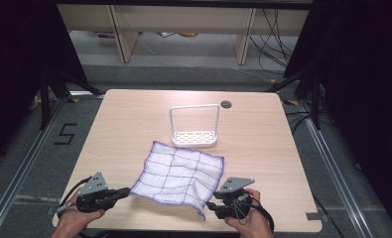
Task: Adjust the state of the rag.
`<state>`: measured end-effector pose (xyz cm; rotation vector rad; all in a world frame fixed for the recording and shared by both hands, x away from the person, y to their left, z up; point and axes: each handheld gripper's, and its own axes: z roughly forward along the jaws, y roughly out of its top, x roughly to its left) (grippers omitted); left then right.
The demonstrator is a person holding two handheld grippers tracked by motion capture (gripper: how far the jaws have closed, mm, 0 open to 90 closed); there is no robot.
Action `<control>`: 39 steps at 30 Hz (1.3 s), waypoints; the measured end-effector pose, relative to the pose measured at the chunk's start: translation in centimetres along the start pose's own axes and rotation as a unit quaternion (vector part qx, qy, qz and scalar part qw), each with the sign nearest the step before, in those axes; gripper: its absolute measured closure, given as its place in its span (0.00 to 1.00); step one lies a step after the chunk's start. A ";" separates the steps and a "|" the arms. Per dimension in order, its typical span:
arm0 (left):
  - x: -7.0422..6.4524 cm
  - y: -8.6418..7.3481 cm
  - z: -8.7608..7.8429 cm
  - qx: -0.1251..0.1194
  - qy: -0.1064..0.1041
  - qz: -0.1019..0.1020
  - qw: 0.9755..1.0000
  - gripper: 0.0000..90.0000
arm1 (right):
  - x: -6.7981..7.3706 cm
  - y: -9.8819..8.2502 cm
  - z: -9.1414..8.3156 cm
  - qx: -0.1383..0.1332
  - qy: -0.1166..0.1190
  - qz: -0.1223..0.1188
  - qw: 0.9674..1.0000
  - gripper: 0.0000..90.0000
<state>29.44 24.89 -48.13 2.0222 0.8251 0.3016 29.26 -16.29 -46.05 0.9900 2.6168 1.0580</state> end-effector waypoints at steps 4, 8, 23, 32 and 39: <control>-0.2 -0.4 -0.1 0.003 -0.001 -0.003 1.000 0.98 | 0.7 -0.2 -0.6 -0.007 0.010 -0.005 1.000 0.63; -0.5 -0.5 -0.2 0.014 -0.010 0.004 1.000 0.98 | 1.8 -0.5 -0.5 -0.019 0.018 -0.012 1.000 0.63; -3.6 -2.7 -0.3 0.036 -0.040 0.033 0.998 0.98 | 0.1 -0.8 0.4 0.011 -0.004 0.008 1.000 0.63; -3.9 -3.5 -0.2 0.058 -0.050 0.032 0.997 0.98 | -0.4 -0.7 0.3 0.007 -0.013 0.007 1.000 0.63; -3.5 -3.5 0.0 0.050 -0.058 -0.016 0.997 0.73 | -1.6 -0.3 0.6 0.001 -0.017 0.024 1.000 0.63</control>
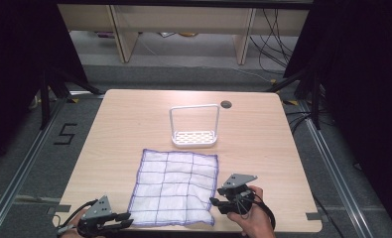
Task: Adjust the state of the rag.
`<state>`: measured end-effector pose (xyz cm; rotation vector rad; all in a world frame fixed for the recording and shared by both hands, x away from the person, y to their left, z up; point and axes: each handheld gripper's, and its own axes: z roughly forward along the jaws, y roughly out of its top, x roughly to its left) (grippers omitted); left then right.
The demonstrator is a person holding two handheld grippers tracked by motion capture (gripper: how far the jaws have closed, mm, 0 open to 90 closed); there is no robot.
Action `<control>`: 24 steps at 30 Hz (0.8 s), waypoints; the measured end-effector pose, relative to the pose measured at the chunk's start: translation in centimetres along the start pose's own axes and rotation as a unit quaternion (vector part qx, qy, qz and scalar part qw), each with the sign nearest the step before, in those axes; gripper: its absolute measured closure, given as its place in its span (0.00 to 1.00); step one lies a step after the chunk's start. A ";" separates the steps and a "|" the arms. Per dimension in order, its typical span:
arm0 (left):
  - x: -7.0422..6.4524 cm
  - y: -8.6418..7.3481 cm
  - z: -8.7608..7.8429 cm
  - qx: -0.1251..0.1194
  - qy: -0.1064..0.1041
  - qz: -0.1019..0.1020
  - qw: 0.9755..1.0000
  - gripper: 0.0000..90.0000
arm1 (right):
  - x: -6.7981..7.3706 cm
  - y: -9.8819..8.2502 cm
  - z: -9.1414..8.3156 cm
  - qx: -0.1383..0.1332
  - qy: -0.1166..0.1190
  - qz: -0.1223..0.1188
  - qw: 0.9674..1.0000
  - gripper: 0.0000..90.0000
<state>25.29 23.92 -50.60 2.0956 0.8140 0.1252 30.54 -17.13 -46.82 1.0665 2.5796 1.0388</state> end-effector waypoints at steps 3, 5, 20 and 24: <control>0.3 0.7 -0.2 -0.017 0.005 -0.012 1.000 0.64 | -0.5 0.4 -0.1 -0.001 0.000 0.002 1.000 0.63; 1.1 1.7 -0.4 -0.035 0.011 -0.004 0.999 0.58 | -1.1 0.8 0.0 -0.014 -0.005 0.001 1.000 0.63; 10.6 8.6 3.3 -0.038 0.111 -0.045 0.992 0.47 | -7.2 5.9 2.4 -0.019 -0.051 0.027 0.998 0.62; 11.9 9.6 3.9 -0.027 0.119 -0.039 0.992 0.46 | -8.6 6.8 3.1 -0.010 -0.054 0.036 0.998 0.62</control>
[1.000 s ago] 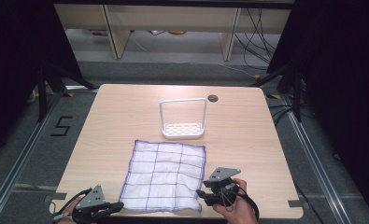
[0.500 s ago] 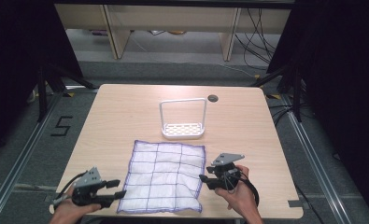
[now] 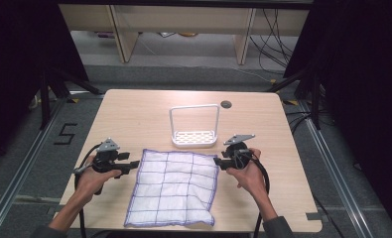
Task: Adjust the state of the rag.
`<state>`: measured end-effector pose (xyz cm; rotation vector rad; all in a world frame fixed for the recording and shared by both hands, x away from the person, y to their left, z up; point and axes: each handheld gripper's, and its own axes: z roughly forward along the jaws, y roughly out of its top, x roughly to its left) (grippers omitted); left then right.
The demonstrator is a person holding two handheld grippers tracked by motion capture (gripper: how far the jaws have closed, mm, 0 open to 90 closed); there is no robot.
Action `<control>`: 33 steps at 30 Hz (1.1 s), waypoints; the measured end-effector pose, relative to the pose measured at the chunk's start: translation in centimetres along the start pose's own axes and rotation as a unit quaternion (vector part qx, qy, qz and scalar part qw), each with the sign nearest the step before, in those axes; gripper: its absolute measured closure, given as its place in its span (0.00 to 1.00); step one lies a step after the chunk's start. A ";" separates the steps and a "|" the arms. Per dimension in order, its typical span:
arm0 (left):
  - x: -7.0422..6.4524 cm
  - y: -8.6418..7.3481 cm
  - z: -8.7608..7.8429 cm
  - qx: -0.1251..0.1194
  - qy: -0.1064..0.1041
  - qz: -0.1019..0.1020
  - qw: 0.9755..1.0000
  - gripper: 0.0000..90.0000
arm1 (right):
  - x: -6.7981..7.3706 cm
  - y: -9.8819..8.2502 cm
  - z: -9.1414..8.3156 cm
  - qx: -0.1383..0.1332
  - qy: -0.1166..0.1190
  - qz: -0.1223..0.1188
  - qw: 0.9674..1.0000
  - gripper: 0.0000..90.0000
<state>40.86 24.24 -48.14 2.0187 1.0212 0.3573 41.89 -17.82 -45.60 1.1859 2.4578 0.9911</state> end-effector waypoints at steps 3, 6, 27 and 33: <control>0.5 0.4 0.5 0.001 -0.001 -0.008 1.000 0.45 | -0.5 0.3 0.4 0.002 -0.002 -0.002 1.000 0.62; 0.7 0.8 1.5 0.009 -0.006 -0.013 1.000 0.44 | -1.0 0.6 1.1 0.001 -0.004 -0.001 1.000 0.62; 1.8 2.1 4.1 0.022 -0.004 -0.049 0.999 0.37 | -1.5 1.5 3.2 0.018 -0.001 0.020 1.000 0.62; 2.3 1.9 4.7 0.037 -0.008 -0.053 0.998 0.37 | -1.4 1.6 4.1 0.031 -0.006 0.006 0.999 0.63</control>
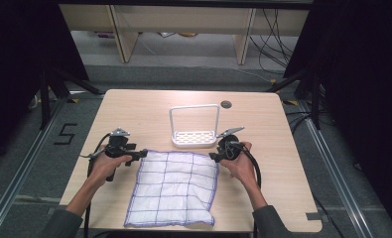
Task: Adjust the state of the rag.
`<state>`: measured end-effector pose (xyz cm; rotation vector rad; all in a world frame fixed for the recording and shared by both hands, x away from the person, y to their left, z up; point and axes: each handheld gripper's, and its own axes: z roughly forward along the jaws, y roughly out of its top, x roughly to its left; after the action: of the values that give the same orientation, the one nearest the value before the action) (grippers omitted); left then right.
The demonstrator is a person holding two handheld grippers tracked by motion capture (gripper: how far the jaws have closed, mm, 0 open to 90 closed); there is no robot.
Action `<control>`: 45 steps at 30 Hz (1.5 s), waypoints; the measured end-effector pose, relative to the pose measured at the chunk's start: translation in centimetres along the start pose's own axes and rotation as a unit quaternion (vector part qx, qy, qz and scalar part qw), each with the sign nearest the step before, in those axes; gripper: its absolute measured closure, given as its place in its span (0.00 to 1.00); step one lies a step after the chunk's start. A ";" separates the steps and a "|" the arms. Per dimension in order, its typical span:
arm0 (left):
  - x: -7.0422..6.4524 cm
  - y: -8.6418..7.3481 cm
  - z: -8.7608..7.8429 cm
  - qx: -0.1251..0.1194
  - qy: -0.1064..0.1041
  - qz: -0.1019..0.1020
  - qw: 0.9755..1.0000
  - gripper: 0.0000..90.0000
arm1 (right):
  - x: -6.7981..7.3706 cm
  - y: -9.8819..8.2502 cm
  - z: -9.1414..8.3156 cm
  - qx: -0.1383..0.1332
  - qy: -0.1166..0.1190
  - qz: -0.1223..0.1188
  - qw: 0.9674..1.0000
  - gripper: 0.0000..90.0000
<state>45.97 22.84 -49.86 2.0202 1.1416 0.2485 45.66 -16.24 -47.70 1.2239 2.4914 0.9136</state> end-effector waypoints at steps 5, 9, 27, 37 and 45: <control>-0.1 0.0 0.5 0.002 -0.004 0.001 1.000 0.42 | -0.1 -0.1 0.3 0.009 0.006 0.010 1.000 0.63; -0.3 0.4 1.0 0.005 -0.011 0.011 1.000 0.47 | -0.2 -0.3 0.7 0.012 0.008 0.008 1.000 0.63; -1.4 0.6 1.7 0.000 -0.020 0.067 0.998 0.97 | -0.2 -0.7 1.3 0.027 0.015 0.010 0.999 0.78; -1.4 0.8 0.9 -0.020 -0.014 0.069 0.997 0.98 | 0.3 -0.3 0.3 0.024 0.016 -0.023 0.999 0.99; -1.5 1.2 -0.2 -0.040 -0.021 0.054 0.997 0.99 | 0.5 0.4 -1.1 -0.001 0.016 -0.032 0.999 0.99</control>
<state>45.81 21.41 -48.55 2.0090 0.9819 0.3007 45.10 -16.12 -46.57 1.1311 2.5373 0.9257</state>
